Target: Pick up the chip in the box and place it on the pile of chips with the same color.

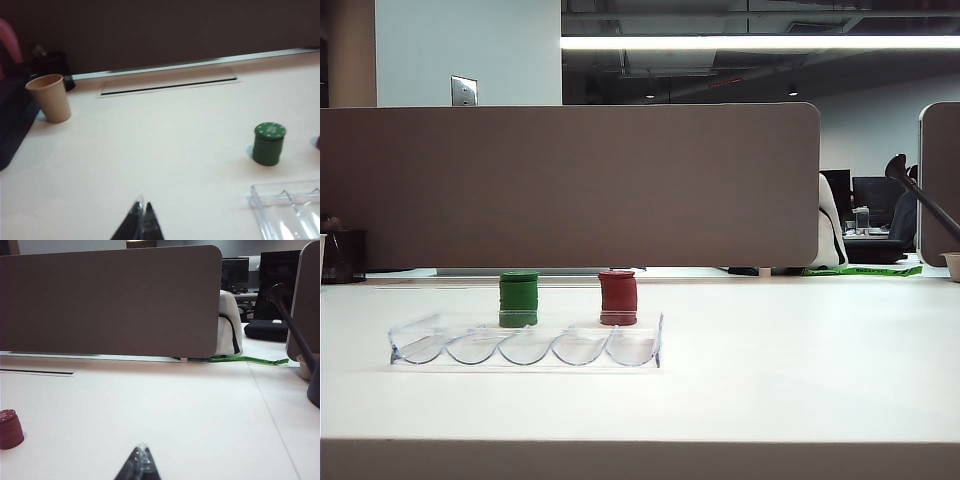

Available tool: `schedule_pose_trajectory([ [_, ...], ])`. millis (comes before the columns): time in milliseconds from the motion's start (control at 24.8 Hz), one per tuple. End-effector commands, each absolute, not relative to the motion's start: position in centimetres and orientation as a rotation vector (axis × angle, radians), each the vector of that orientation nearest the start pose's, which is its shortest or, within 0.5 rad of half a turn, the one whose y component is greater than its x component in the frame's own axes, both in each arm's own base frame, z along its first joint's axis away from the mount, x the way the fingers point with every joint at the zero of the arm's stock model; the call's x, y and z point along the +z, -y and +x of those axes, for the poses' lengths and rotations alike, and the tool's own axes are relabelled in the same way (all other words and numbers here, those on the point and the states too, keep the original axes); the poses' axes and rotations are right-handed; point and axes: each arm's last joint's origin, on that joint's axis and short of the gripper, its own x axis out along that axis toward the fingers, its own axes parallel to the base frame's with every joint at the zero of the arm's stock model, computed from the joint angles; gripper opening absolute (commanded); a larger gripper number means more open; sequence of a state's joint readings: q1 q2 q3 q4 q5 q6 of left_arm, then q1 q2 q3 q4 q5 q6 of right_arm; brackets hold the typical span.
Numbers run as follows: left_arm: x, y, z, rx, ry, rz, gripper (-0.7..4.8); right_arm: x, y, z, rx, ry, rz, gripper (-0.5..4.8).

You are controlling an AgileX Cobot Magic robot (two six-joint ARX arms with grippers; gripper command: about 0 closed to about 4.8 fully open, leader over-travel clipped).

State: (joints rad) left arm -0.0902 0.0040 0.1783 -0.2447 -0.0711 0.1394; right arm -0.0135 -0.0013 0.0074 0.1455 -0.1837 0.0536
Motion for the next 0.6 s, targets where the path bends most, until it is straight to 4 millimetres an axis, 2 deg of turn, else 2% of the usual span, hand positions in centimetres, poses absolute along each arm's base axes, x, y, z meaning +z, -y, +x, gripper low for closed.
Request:
schedule_pose_trajectory([
  [40,19.3,0.6,8.7,-0.011,-0.033,0.114,-0.06,18.2,-0.4,9.5,0.177,0.168,0.041,-0.01],
  [282,18.0,0.6,9.4,-0.008,0.013,0.094,-0.06,18.1,-0.5,9.5,0.197,0.166,0.04,-0.01],
  [443,16.6,0.8,9.7,-0.068,0.011,0.094,-0.06,18.1,-0.5,9.5,0.222,0.16,0.039,-0.01],
  [604,16.5,1.0,9.7,-0.141,-0.001,0.098,-0.06,18.1,-0.5,9.5,0.221,0.16,0.038,-0.01],
])
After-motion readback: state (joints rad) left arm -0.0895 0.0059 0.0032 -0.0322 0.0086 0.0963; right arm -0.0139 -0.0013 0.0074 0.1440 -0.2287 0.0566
